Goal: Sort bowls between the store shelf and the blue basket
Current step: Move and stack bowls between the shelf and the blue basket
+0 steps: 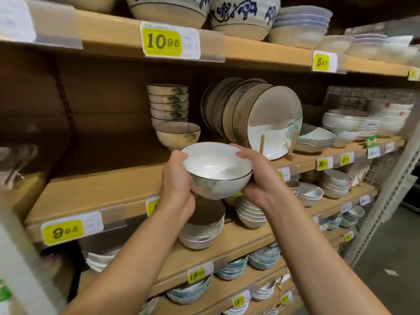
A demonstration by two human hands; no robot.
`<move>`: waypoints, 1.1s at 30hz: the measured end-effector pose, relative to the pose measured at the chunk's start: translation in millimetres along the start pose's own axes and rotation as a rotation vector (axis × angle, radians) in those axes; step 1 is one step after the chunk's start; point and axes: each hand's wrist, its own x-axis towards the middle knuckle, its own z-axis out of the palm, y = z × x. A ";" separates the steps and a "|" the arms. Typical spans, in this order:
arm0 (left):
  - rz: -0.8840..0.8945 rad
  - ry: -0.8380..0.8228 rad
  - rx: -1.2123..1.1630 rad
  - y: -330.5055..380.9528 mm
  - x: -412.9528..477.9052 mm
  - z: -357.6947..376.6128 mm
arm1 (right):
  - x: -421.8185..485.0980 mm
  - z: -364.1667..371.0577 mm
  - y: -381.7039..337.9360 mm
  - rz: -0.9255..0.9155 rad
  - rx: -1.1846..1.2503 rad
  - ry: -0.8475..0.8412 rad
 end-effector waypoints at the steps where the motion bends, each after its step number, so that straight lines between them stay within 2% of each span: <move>1: 0.004 0.020 0.003 0.7 5.8 0.6 | 8.9 3.1 0.1 0.014 0.004 -0.007; 5: 0.073 0.082 0.037 1.4 22.7 1.0 | 39.2 13.3 -1.3 0.072 -0.016 -0.062; 11: 0.199 0.134 0.018 -25.7 20.1 22.2 | 71.7 33.6 -2.3 0.061 -0.024 -0.046; 14: 0.243 0.216 0.015 -25.5 31.5 25.9 | 78.8 33.2 8.0 -0.003 -0.015 -0.137; 17: 0.197 0.226 -0.023 -10.5 43.6 17.8 | 89.2 25.3 6.2 -0.046 -0.071 -0.260; 21: 0.163 0.220 -0.018 0.9 51.8 9.1 | 111.9 23.2 -7.0 0.103 -0.028 -0.438; 23: 0.135 0.170 0.023 8.8 51.1 7.6 | 122.5 22.5 -12.9 0.227 0.047 -0.529; 26: 0.027 0.082 0.042 20.3 51.1 11.2 | 129.8 23.1 -20.2 0.304 0.032 -0.640; 30: 0.003 0.019 -0.001 25.6 52.7 16.8 | 131.4 22.9 -18.3 0.287 0.105 -0.601; 33: 0.194 0.049 -0.023 5.1 43.6 16.7 | 128.7 24.3 -14.2 0.237 0.155 -0.447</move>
